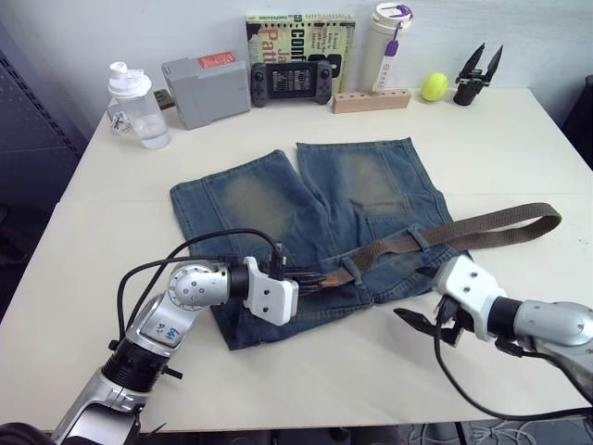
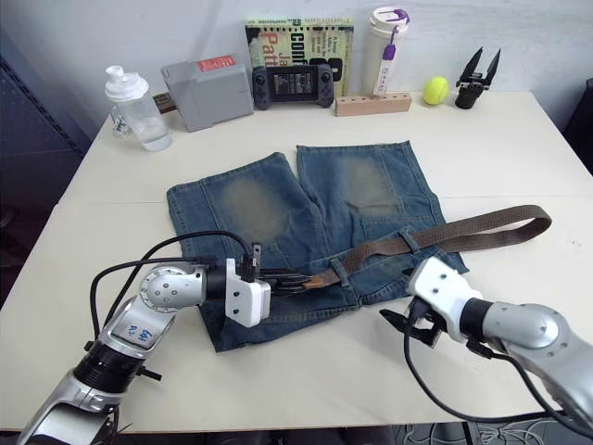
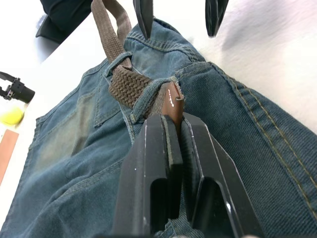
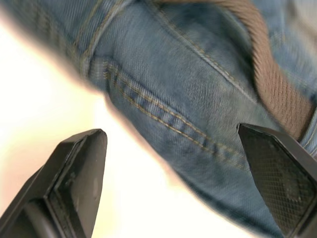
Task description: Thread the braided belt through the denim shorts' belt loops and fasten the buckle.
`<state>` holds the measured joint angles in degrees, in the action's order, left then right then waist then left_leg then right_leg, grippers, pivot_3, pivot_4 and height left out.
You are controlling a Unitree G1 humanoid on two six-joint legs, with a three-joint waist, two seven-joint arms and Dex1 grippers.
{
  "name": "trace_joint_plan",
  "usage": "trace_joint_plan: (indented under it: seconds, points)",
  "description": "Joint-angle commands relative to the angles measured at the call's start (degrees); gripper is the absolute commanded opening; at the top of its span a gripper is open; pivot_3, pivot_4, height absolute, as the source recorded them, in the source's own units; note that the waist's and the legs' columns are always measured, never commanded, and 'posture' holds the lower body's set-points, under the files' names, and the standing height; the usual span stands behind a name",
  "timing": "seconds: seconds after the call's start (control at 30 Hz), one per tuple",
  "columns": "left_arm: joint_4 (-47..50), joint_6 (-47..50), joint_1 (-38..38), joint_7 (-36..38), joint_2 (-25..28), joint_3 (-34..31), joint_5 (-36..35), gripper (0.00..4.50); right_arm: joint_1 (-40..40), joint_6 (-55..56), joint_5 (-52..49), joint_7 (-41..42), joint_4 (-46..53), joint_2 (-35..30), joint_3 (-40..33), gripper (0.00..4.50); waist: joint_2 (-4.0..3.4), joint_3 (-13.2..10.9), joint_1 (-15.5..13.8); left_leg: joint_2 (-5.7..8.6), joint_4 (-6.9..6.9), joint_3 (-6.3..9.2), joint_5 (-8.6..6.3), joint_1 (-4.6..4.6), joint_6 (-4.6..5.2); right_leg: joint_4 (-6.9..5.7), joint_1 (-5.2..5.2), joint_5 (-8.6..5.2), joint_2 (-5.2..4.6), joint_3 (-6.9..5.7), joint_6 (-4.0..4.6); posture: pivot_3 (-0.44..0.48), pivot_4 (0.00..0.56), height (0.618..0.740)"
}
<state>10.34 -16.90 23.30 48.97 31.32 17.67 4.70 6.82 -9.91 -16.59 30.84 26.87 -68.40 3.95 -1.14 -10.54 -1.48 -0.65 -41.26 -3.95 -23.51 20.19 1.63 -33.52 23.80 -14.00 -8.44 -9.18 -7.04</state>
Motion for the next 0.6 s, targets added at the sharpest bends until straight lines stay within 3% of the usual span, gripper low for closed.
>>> trace_joint_plan:
  seconds: [0.03,0.07,0.13,0.3,0.33,0.37,0.4,0.43,0.5,0.6]
  points:
    - [2.8,0.4,-0.1,-0.1,-0.1,-0.6,-1.1,0.00,-3.4,9.0,13.6,-0.4,-6.4,2.7,2.9,4.47,0.00,0.0,0.0,0.00,-0.02,0.01,0.00,0.00,0.00,0.00,-0.02,0.00,0.00,-0.01,0.00,0.000,0.150,0.722]
    - [3.3,0.5,-0.4,-0.1,0.0,-0.6,-1.1,0.00,-4.6,10.2,16.6,-0.8,-8.3,3.7,3.8,4.47,-0.01,0.0,0.0,0.00,-0.02,0.02,0.00,0.00,0.00,0.00,-0.03,0.00,0.00,-0.02,0.00,0.000,0.150,0.722]
    - [4.2,0.9,-0.9,-0.1,0.2,-0.8,-1.2,0.00,-6.0,11.6,20.9,-1.0,-11.2,5.4,5.0,3.92,0.00,0.0,0.1,-0.04,-0.02,0.05,0.01,-0.03,-0.02,0.01,-0.08,0.00,0.03,-0.05,0.00,0.000,0.150,0.722]
    - [5.1,1.6,-1.3,-0.3,0.6,-1.2,-0.8,0.00,-6.4,13.2,23.5,0.5,-14.4,9.1,4.9,1.93,0.03,0.0,0.0,-0.04,-0.06,0.12,0.01,-0.07,-0.02,0.03,-0.20,0.00,0.01,-0.08,0.00,0.000,0.150,0.722]
    - [5.2,1.6,-1.3,-0.4,0.7,-1.3,-0.6,0.00,-6.5,13.6,24.3,0.3,-14.9,9.7,5.0,1.79,0.06,0.0,0.0,-0.04,-0.06,0.13,0.01,-0.08,-0.02,0.03,-0.21,0.00,0.01,-0.09,0.00,0.000,0.150,0.722]
    - [5.4,1.7,-1.3,-0.4,0.7,-1.4,-0.5,0.00,-6.5,13.6,24.4,0.1,-15.3,10.3,4.7,1.27,0.07,0.0,0.0,-0.03,-0.06,0.14,0.01,-0.08,-0.02,0.04,-0.23,0.00,0.01,-0.11,0.00,0.000,0.150,0.722]
    - [5.6,1.8,-1.4,-0.5,0.7,-1.4,-0.5,0.00,-6.5,13.0,24.4,-0.1,-15.7,10.8,4.4,1.27,0.07,0.0,0.0,-0.04,-0.07,0.15,0.01,-0.08,-0.02,0.03,-0.24,0.00,0.01,-0.11,0.00,0.000,0.150,0.722]
    - [5.8,1.9,-1.5,-0.6,0.7,-1.4,-0.3,0.00,-6.8,12.0,24.7,-0.6,-17.0,11.2,3.8,0.55,0.07,0.0,0.0,-0.04,-0.08,0.14,0.01,-0.09,-0.02,0.03,-0.24,0.00,0.01,-0.09,0.00,0.000,0.150,0.722]
    - [6.6,2.1,-1.8,-0.7,0.8,-1.4,-0.1,0.00,-7.9,9.4,25.6,-1.8,-20.6,11.9,2.1,0.05,0.07,0.0,0.0,-0.05,-0.09,0.14,0.01,-0.11,-0.02,0.02,-0.25,0.00,0.01,-0.08,0.00,0.000,0.150,0.722]
    - [7.3,1.4,-2.8,-0.8,1.1,-1.1,0.5,0.00,-10.1,5.9,26.7,-3.5,-26.4,12.4,-0.2,0.05,0.08,0.0,-0.1,-0.05,-0.14,0.15,0.01,-0.13,-0.02,0.00,-0.29,0.00,0.00,-0.07,-0.01,0.000,0.150,0.722]
